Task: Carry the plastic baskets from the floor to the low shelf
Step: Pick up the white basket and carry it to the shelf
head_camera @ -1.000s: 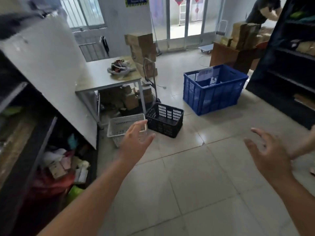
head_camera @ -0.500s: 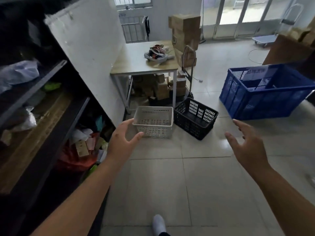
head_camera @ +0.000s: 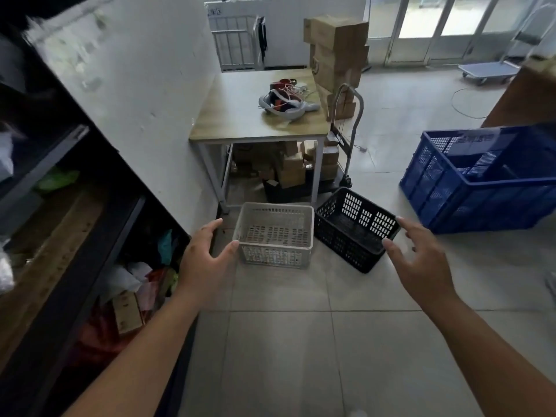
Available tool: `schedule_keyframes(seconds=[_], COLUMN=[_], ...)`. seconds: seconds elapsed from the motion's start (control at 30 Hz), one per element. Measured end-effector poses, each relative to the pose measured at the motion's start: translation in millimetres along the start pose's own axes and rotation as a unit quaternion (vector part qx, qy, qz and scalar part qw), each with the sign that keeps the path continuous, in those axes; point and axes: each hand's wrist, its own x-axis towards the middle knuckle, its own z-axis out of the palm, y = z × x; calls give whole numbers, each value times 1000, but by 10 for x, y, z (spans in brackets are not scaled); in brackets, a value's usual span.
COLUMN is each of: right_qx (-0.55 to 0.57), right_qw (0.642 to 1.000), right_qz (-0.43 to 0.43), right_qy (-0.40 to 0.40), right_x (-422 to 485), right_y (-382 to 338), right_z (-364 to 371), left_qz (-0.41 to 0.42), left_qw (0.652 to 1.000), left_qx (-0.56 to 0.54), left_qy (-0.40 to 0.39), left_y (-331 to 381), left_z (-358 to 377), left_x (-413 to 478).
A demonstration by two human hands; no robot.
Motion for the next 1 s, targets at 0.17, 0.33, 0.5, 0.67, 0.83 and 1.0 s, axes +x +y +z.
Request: schedule_keyframes(seconds=[0.17,0.33,0.5,0.67,0.83,1.0], right_qx=[2,20,38,10,-13,-36], right_qw=[1000,998,992,985,979,960], right_qz=[10,15,42,72,134,241], right_qy=[-12,-54,-113,-159,-156,-141], right_x=[754,1585,2352,2884,3269,3505], right_y=[130,260,421,572,804,1067], right_z=[593,1285,1958,2556,3178,4009], left_qz=[-22,-40,-76,-113,-152,-210], left_qw=[1000,999,997,992,983,966], left_qx=[9,27,25,20,-2,-34], left_qy=[3,6,-13,-52,-105,-145], left_y=[-255,-448,-685,-1047,-1568,-2203], left_z=[221,529,810,1080,1445,1956], left_x=[756,1535,2312,2926,3644,4530])
